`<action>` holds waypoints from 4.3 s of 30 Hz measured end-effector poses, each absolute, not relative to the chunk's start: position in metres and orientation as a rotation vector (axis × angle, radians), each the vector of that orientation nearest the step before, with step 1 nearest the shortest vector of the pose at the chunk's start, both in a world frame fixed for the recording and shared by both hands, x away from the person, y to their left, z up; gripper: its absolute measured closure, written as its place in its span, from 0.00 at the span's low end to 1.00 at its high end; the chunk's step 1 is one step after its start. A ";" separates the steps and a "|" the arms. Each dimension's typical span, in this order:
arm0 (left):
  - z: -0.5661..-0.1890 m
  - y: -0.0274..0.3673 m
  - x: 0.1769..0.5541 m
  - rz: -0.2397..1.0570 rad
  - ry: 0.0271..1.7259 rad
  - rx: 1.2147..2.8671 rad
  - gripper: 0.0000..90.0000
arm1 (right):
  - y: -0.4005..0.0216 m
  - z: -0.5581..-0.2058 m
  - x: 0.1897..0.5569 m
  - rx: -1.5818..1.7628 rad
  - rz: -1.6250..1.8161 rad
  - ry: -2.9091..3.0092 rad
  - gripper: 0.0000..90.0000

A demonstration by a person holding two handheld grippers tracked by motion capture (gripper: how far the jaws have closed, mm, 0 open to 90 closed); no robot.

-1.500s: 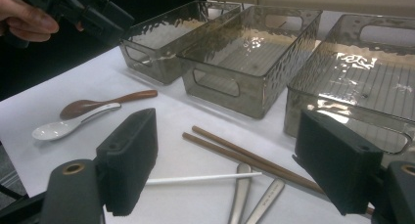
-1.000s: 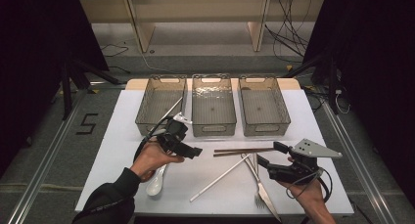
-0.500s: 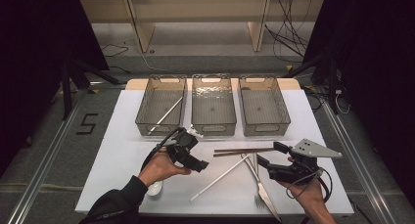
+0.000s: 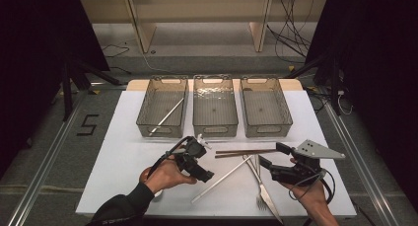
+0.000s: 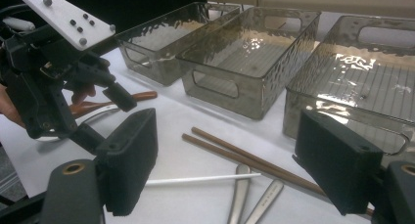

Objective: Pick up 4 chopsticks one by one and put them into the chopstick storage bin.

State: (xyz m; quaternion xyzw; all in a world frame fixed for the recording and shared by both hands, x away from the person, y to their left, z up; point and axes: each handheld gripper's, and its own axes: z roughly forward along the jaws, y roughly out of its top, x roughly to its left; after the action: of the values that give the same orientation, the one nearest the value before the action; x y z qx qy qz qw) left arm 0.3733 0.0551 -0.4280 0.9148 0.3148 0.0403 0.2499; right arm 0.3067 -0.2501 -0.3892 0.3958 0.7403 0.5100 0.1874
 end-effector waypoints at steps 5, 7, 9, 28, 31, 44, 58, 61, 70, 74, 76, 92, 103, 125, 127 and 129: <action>-0.432 0.049 0.370 0.092 0.829 2.522 0.19 | -0.251 -0.389 0.307 1.118 1.439 2.081 0.28; -0.433 0.047 0.368 0.091 0.833 2.518 0.19 | -0.251 -0.389 0.307 1.118 1.440 2.080 0.28; -0.434 0.045 0.366 0.090 0.824 2.527 0.19 | -0.251 -0.389 0.307 1.122 1.439 2.079 0.28; -0.449 0.025 0.350 0.032 0.706 2.638 0.43 | -0.253 -0.389 0.308 1.132 1.444 2.075 0.28; -0.450 0.024 0.349 0.035 0.692 2.647 0.51 | -0.254 -0.389 0.309 1.132 1.446 2.073 0.28; -0.461 0.020 0.347 0.038 0.645 2.687 0.73 | -0.254 -0.389 0.309 1.131 1.445 2.072 0.28; -0.463 0.018 0.346 0.065 0.633 2.691 0.87 | -0.255 -0.389 0.308 1.134 1.446 2.070 0.28; -0.463 0.019 0.347 0.053 0.651 2.684 0.88 | -0.255 -0.389 0.309 1.134 1.446 2.070 0.28; -0.463 0.020 0.350 0.021 0.703 2.659 0.93 | -0.255 -0.389 0.308 1.130 1.445 2.070 0.28; -0.463 0.022 0.351 0.015 0.699 2.654 0.93 | -0.255 -0.388 0.309 1.124 1.443 2.066 0.28; -0.463 0.022 0.352 0.008 0.702 2.644 0.93 | -0.256 -0.388 0.308 1.124 1.443 2.065 0.28; -0.443 0.040 0.364 0.007 0.698 2.558 0.93 | -0.256 -0.388 0.308 1.125 1.438 2.064 0.28; -0.420 0.057 0.375 0.028 0.726 2.461 0.93 | -0.256 -0.388 0.308 1.124 1.434 2.065 0.28; -0.395 0.084 0.388 0.069 0.790 2.358 0.93 | -0.257 -0.388 0.308 1.121 1.427 2.064 0.28; -0.392 0.088 0.390 0.078 0.796 2.347 0.93 | -0.257 -0.388 0.308 1.119 1.427 2.065 0.28; -0.390 0.092 0.392 0.086 0.805 2.337 0.93 | -0.256 -0.388 0.308 1.117 1.426 2.065 0.28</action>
State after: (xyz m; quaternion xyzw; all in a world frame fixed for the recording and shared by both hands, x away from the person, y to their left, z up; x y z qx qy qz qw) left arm 0.3921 0.0916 -0.3899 0.8927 0.3075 0.0328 0.3279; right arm 0.3077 -0.2564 -0.3879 0.3988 0.7370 0.5091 0.1962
